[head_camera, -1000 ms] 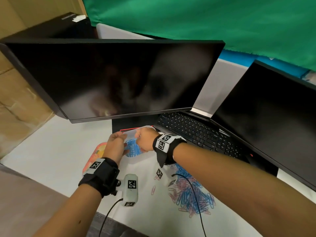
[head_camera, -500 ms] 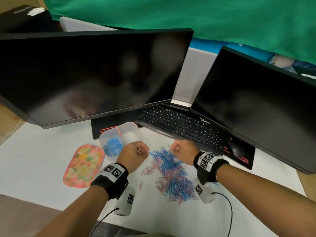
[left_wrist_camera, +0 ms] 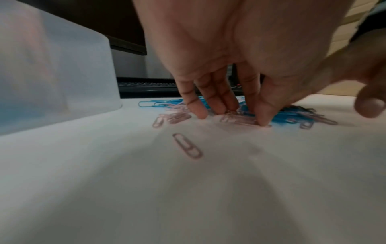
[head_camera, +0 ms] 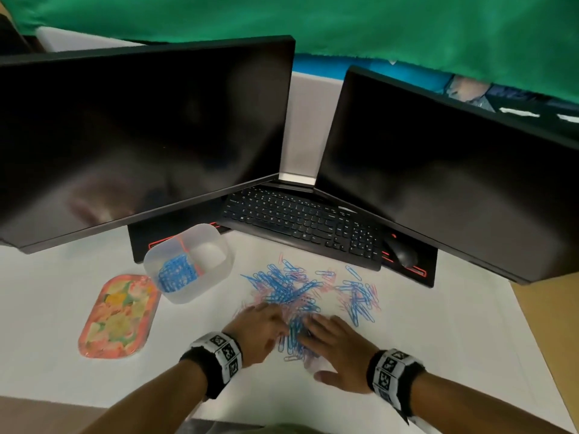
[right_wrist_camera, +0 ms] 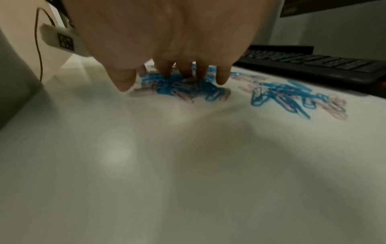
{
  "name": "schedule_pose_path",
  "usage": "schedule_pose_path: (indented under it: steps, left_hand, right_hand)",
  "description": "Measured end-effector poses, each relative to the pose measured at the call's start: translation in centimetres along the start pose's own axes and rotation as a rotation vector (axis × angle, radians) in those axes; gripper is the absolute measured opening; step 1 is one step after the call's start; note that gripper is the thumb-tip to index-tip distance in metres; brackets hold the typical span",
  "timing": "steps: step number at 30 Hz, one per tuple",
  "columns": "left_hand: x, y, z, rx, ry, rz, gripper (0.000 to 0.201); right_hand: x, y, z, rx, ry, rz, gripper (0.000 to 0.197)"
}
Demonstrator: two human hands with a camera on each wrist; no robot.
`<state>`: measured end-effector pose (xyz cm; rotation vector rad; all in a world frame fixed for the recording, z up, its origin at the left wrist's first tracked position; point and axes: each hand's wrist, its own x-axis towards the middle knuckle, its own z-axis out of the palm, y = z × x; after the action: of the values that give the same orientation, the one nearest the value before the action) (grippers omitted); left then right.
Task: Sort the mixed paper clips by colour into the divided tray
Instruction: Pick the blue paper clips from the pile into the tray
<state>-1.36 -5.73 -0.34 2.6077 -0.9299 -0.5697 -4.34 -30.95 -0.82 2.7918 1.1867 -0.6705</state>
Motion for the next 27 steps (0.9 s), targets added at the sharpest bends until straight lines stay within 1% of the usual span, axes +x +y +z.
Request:
schedule_pose_path:
  steps: [3,5,6,7,8,9,10,13,15,18,22,24,27]
  left_hand:
    - [-0.5,-1.2,-0.4,-0.007,0.010,-0.055,0.028]
    - [-0.7,-1.8,-0.5,-0.025,0.025,-0.086,0.029]
    - [-0.8,-1.8,-0.6,-0.035,0.036,-0.105,0.030]
    - [-0.8,-1.7,-0.6,-0.037,0.048,-0.125,0.030]
    - [-0.7,-1.5,-0.7,-0.031,0.058,-0.149,0.029]
    - [-0.5,-1.1,-0.7,-0.017,0.069,-0.171,0.028]
    - [-0.3,-0.8,-0.8,-0.005,0.079,-0.186,0.027]
    - [0.3,0.0,-0.5,0.005,0.056,-0.171,0.027]
    - [0.5,0.4,-0.3,0.033,0.024,-0.155,0.025]
    - [0.8,0.7,-0.4,0.070,0.002,-0.167,0.023]
    - [0.9,0.6,-0.4,0.083,-0.017,-0.164,0.022]
    - [0.8,0.6,-0.3,0.078,-0.011,-0.166,0.022]
    - [0.8,0.5,-0.4,0.045,0.015,-0.177,0.020]
  right_hand:
    - [-0.8,0.7,1.2,-0.026,-0.121,0.114,0.082]
    - [-1.3,1.6,1.5,0.004,-0.160,0.148,0.085]
    - [-1.6,2.0,1.6,0.022,-0.149,0.154,0.086]
    - [-1.9,2.4,1.6,0.015,-0.107,0.162,0.086]
    - [-2.1,2.7,1.6,0.023,-0.029,0.168,0.085]
    - [-2.3,2.8,1.5,0.046,0.056,0.173,0.081]
    - [-2.2,2.8,1.3,0.095,0.112,0.168,0.075]
    - [-1.0,2.6,0.0,0.138,0.232,0.071,0.042]
    - [0.5,2.1,-0.9,0.171,0.272,0.010,0.029]
    - [2.8,1.5,-1.8,0.208,0.318,-0.020,0.025]
    - [5.1,0.6,-1.9,0.176,0.389,-0.160,0.030]
    - [5.6,0.3,-2.1,0.163,0.355,-0.195,0.031]
    - [5.6,0.4,-2.2,0.230,0.285,-0.172,0.029]
